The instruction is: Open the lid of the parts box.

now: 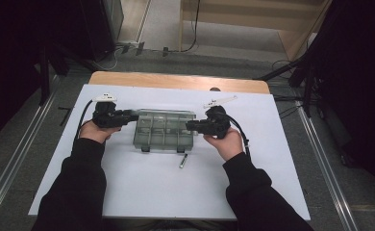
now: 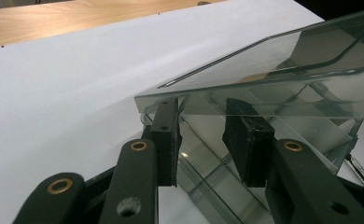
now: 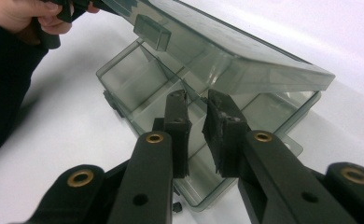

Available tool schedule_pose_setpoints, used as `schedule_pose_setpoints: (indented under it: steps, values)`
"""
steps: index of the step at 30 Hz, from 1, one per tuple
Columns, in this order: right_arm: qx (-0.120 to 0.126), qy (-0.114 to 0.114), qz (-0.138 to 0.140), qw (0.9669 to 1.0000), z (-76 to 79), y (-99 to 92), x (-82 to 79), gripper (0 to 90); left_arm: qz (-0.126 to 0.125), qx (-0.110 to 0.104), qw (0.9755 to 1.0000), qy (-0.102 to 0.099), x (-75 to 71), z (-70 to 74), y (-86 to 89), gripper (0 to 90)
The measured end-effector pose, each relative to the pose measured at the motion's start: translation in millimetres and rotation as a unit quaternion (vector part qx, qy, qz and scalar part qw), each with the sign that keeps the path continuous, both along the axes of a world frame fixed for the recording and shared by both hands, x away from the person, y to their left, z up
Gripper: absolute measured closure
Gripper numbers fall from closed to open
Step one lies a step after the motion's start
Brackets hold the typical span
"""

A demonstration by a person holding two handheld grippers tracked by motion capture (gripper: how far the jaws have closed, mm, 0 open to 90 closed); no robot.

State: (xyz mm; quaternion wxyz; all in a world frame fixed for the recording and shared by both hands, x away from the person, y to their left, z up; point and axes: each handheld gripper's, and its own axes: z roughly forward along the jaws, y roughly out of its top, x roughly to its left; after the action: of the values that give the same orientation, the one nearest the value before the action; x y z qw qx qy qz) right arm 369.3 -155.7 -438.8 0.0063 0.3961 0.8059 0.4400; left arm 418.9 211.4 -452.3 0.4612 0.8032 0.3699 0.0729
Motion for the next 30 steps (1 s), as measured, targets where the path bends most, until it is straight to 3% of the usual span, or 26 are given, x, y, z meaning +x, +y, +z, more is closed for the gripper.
schedule_pose_setpoints:
  steps: [5, 10, 17, 30]
  values:
    - [0.003, -0.005, -0.001, 1.0000, -0.1, -2.2, -2.0, 75.6, 0.001, 0.001, 1.0000, 0.000, -0.4, 0.2, -0.7, 65.0]
    - [0.011, 0.000, -0.004, 0.9999, -0.7, -4.9, -3.6, 66.6, 0.004, -0.004, 1.0000, 0.003, -0.4, 0.3, -0.7, 65.0]
    - [0.005, -0.004, -0.007, 1.0000, -2.5, -6.9, -6.0, 59.0, 0.003, -0.004, 1.0000, 0.003, -0.8, 0.8, -0.6, 64.9]
    - [0.004, -0.029, -0.031, 0.9991, -12.3, -17.8, 0.4, 40.4, 0.003, 0.001, 1.0000, 0.003, -1.0, 0.4, -1.2, 64.9]
